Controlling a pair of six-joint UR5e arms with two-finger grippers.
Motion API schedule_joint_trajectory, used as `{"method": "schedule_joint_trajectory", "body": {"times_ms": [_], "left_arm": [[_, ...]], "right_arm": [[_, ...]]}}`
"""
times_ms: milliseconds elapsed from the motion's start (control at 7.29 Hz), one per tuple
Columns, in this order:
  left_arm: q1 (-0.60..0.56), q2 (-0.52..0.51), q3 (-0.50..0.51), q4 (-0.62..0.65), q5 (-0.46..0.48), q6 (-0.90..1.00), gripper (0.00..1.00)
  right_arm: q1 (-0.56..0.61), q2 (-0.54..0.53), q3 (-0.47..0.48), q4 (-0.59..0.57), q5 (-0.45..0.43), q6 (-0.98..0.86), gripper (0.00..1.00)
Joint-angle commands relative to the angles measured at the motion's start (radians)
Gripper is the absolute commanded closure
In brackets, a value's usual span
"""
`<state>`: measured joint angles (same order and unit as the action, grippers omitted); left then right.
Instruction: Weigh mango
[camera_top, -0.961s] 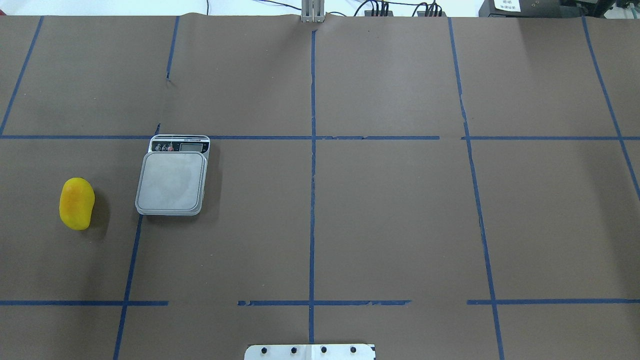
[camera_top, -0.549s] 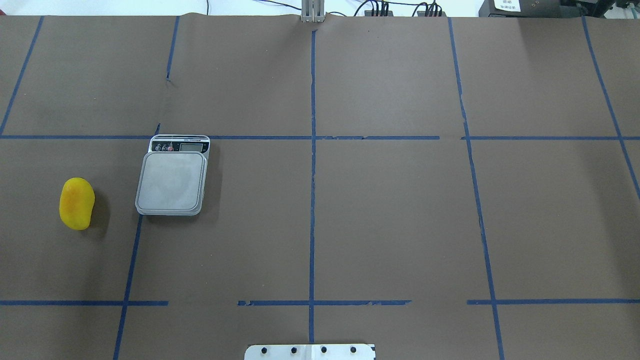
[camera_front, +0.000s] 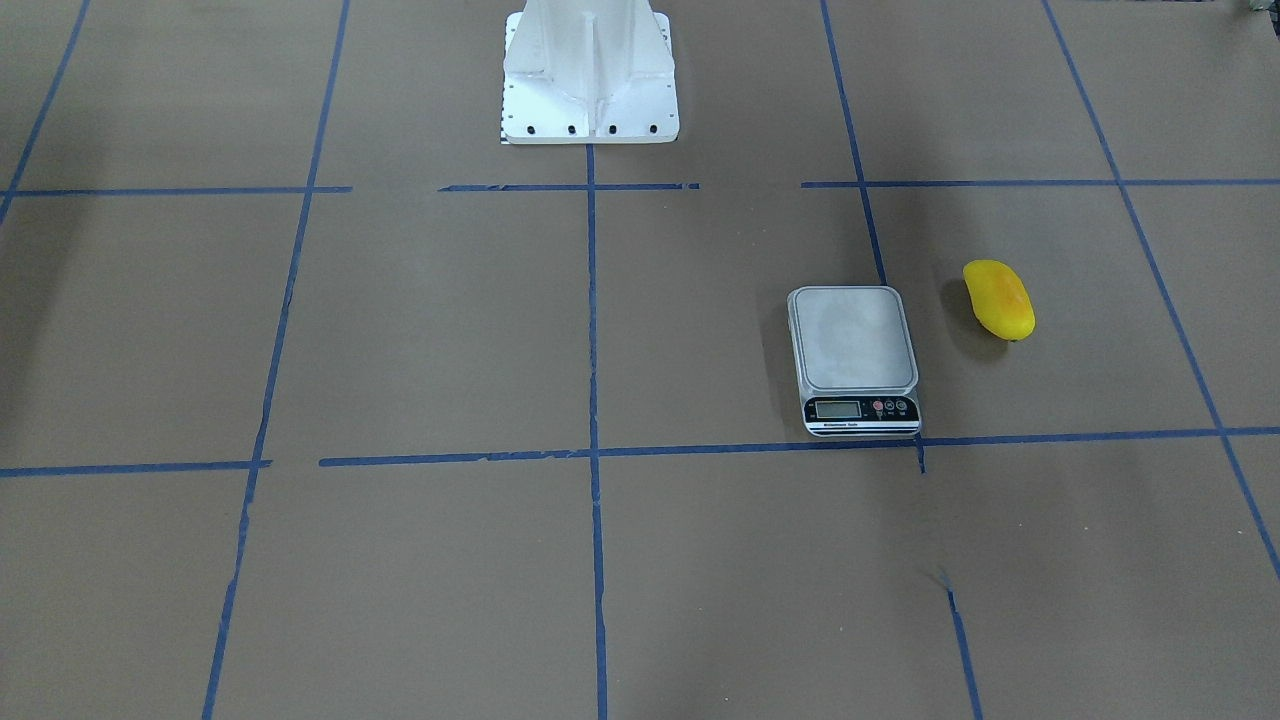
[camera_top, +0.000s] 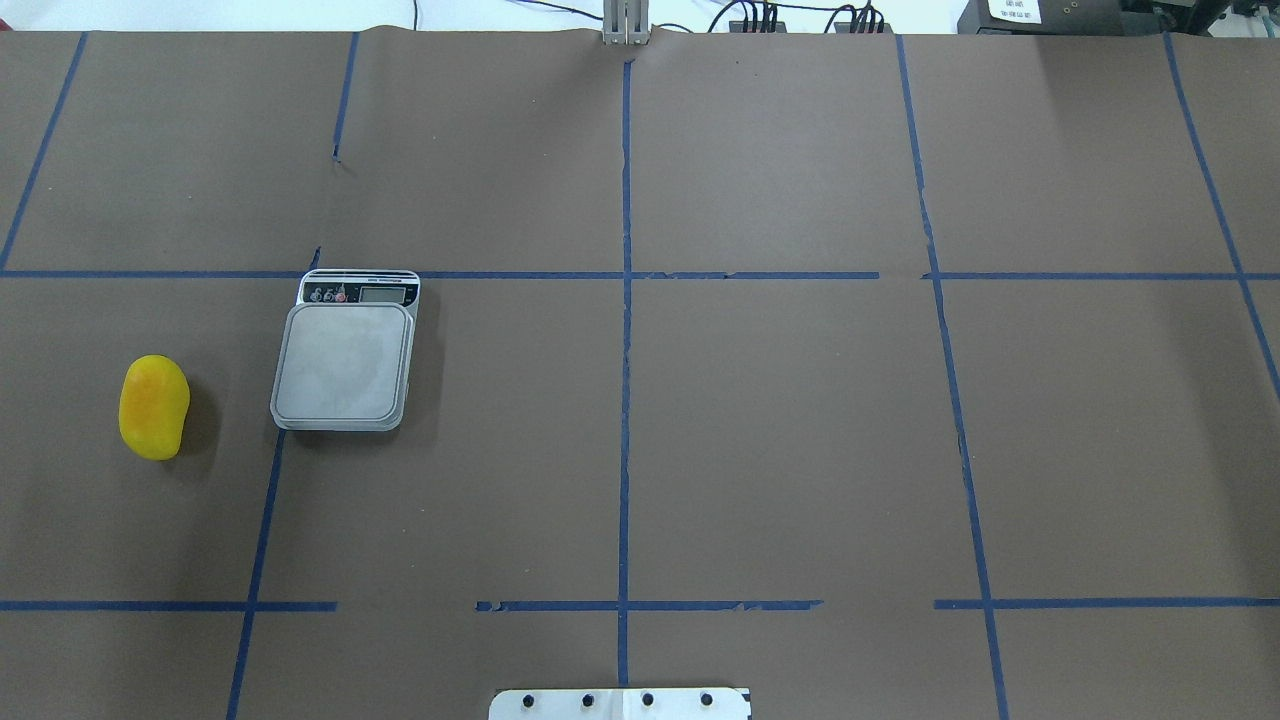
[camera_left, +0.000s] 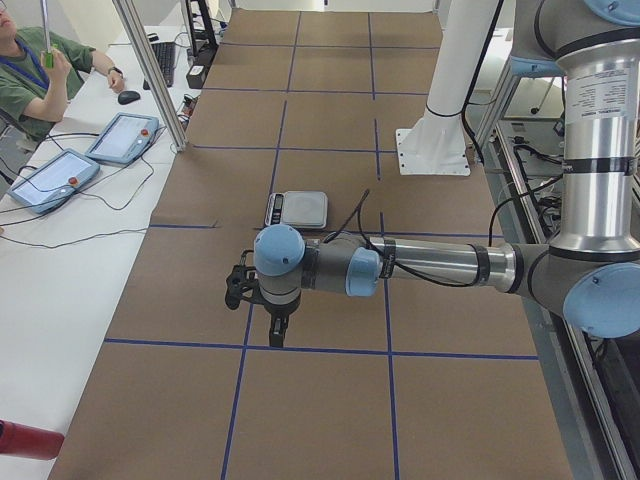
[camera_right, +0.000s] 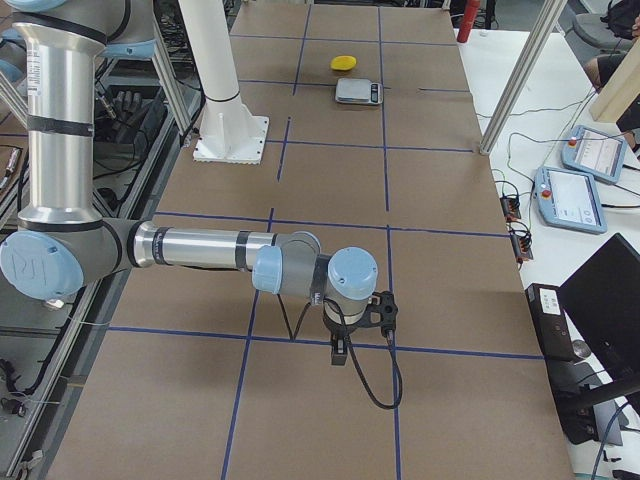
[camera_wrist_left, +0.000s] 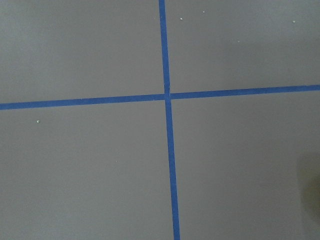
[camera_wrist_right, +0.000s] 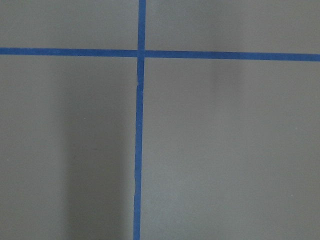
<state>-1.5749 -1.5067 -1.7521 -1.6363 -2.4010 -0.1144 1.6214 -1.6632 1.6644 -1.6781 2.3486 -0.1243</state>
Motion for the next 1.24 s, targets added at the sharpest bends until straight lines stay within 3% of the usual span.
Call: {"method": "schedule_joint_trajectory", "body": {"times_ms": [0, 275, 824, 1098], "left_arm": [[0.132, -0.006, -0.085, -0.054, 0.003, -0.251, 0.0], [0.302, 0.003, -0.084, -0.268, 0.072, -0.554, 0.0], [0.592, 0.011, -0.055, -0.442, 0.284, -0.906, 0.0], [0.671, 0.01, -0.006, -0.516, 0.313, -0.993, 0.0]], "right_arm": [[0.0, 0.0, 0.0, 0.001, 0.0, 0.002, 0.0], [0.0, 0.0, 0.0, 0.0, 0.0, 0.0, 0.0], [0.0, 0.0, 0.0, 0.0, 0.0, 0.0, 0.0], [0.0, 0.0, 0.0, 0.0, 0.0, 0.0, 0.0]]}}
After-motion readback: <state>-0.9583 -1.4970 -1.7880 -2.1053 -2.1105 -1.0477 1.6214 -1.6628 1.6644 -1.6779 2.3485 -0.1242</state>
